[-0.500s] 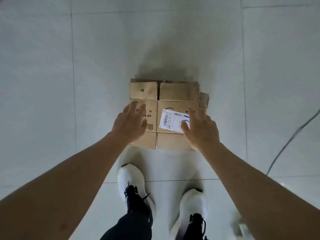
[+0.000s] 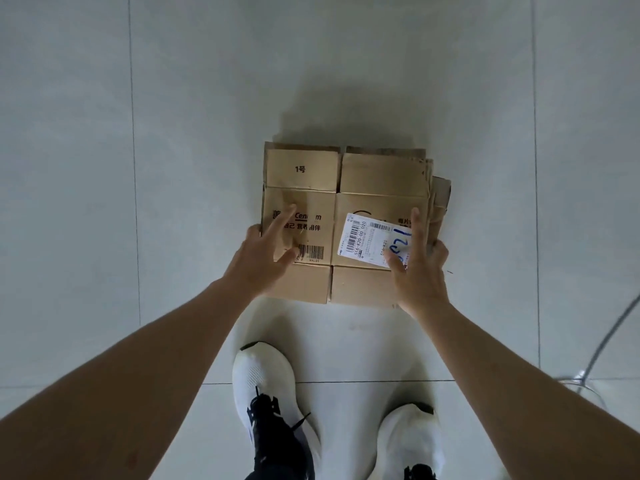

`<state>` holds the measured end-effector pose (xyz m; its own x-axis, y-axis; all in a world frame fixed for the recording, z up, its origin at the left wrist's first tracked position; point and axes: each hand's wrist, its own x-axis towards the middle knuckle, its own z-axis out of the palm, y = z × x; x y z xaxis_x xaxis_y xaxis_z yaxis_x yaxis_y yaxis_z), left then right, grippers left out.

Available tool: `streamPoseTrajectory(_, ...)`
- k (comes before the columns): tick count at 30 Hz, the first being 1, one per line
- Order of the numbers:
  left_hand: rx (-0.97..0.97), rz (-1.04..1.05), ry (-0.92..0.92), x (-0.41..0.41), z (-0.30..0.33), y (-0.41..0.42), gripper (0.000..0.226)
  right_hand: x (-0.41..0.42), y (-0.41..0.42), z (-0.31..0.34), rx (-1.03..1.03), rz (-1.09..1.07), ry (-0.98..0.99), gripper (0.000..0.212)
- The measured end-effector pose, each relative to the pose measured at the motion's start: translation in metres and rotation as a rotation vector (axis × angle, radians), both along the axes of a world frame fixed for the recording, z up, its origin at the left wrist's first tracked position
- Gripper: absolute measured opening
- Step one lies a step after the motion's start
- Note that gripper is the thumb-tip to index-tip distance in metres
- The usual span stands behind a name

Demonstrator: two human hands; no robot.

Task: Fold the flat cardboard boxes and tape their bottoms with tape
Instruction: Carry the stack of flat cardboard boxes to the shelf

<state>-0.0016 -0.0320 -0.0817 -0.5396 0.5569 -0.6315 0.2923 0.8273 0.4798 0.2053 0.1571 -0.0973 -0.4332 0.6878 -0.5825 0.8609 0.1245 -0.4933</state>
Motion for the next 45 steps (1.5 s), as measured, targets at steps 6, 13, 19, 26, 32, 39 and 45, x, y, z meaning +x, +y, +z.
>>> streamPoseTrajectory(6,0.021,0.050,-0.111,-0.017,-0.004,-0.001,0.081,0.005,0.009,-0.008,-0.132,-0.151,0.104,0.103)
streamPoseTrajectory(13,0.118,0.183,-0.231,-0.023,-0.011,0.003,0.082,0.004,0.008,-0.016,-0.246,-0.346,0.182,0.112)
streamPoseTrajectory(19,0.152,0.200,-0.294,-0.029,0.001,0.006,0.089,0.003,0.003,-0.005,-0.295,-0.394,0.264,0.111)
streamPoseTrajectory(26,0.108,0.197,-0.315,-0.019,0.070,-0.006,0.095,0.013,-0.028,0.059,-0.343,-0.505,0.360,0.110)
streamPoseTrajectory(32,0.123,0.206,-0.269,-0.014,0.170,-0.021,0.107,0.005,-0.027,0.156,-0.323,-0.462,0.407,0.117)
streamPoseTrajectory(39,0.243,0.239,-0.267,-0.043,0.322,-0.010,0.115,-0.035,-0.001,0.313,-0.278,-0.421,0.416,0.113)
streamPoseTrajectory(45,0.306,0.210,-0.180,-0.095,0.459,0.019,0.120,-0.085,0.029,0.459,-0.213,-0.435,0.546,0.104)
